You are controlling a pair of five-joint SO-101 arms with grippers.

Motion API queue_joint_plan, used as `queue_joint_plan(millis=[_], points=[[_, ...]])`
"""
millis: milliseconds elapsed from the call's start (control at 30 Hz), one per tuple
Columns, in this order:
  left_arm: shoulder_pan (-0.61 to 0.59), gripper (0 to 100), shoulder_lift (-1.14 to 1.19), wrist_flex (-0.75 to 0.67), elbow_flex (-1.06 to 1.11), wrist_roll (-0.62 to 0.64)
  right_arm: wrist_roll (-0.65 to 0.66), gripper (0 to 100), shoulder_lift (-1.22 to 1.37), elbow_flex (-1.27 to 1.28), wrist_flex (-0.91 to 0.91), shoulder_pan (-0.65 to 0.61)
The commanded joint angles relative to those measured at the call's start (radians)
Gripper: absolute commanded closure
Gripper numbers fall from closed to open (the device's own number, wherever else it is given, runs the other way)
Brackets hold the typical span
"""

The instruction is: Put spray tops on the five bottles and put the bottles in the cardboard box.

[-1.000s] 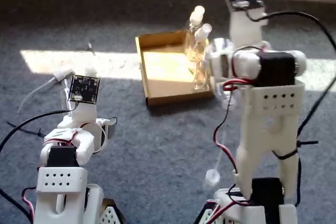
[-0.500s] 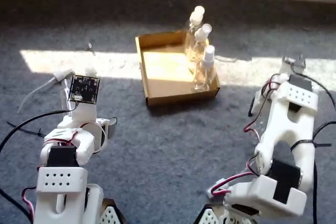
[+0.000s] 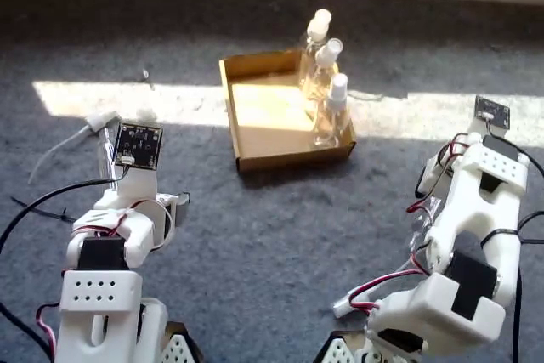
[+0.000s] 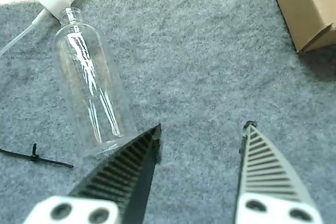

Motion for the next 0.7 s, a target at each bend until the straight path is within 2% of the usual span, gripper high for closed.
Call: queue_joint_plan(millis=[0, 167, 267, 333, 533, 600, 667], points=[[0.015, 77, -0.010, -0.025, -0.007, -0.006, 0.058, 74.5, -0.036, -0.124, 0.030, -0.005], [0.015, 77, -0.010, -0.025, -0.007, -0.006, 0.192, 65.3, -0.136, -0.228, 0.205, -0.105], [0.015, 77, -0.010, -0.025, -0.007, -0.006, 0.457, 65.2, -0.203, -0.274, 0.321, -0.159], [0.013, 77, -0.010, -0.025, -0.007, -0.006, 0.704, 65.0, -0.257, -0.291, 0.384, -0.185], [0.013, 77, -0.010, -0.025, -0.007, -0.006, 1.789, 64.9, -0.369, -0.179, 0.440, -0.039], [0.013, 77, -0.010, -0.025, -0.007, -0.006, 2.038, 65.2, -0.369, -0.137, 0.437, -0.005], [0.013, 77, -0.010, -0.025, -0.007, -0.006, 2.140, 65.2, -0.355, -0.101, 0.390, 0.016]])
